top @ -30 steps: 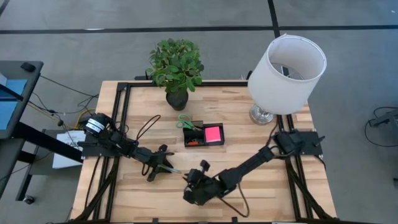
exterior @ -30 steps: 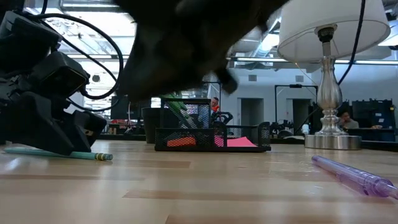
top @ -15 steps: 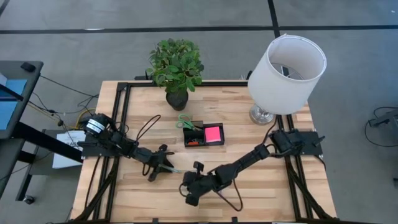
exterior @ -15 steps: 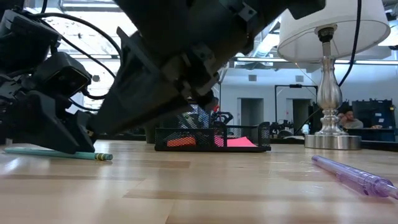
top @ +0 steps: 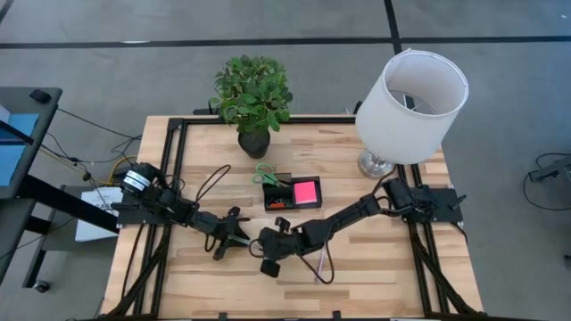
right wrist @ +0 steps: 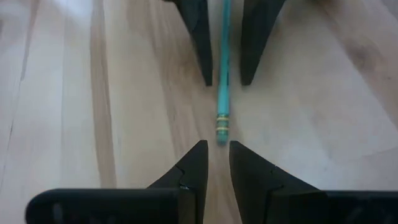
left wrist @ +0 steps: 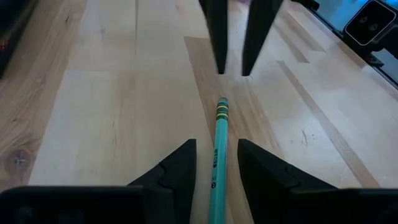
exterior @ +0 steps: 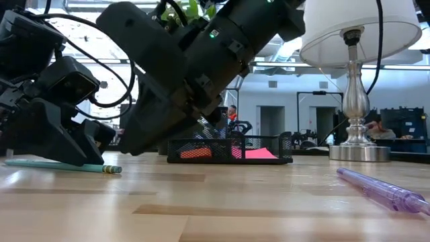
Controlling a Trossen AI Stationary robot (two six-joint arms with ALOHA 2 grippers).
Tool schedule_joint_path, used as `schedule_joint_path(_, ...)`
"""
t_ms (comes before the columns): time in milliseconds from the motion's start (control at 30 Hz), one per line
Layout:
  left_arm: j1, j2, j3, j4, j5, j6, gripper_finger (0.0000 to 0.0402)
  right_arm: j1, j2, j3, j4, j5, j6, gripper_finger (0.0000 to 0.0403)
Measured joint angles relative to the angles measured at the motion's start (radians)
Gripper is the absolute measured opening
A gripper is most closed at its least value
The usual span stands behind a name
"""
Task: Pick and place office supplies into organizer
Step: Put the blue pencil into the black desk organizer
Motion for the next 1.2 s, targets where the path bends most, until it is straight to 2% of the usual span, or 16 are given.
schedule_joint_path(400, 0.000, -0.002, 0.001, -0.014, -0.009, 0.007, 0.0111, -0.009, 0.000, 0.000, 0.028, 0.001, -0.086, 0.0059)
schedule_joint_path(533, 0.000, -0.002, 0.002, -0.014, -0.012, 0.006, 0.0111, -0.014, 0.006, 0.000, 0.025, 0.027, -0.087, 0.0059)
schedule_joint_path(1200, 0.000, -0.002, 0.002, -0.014, -0.019, 0.002, 0.0111, -0.015, 0.056, 0.001, 0.070, 0.008, -0.078, 0.0059)
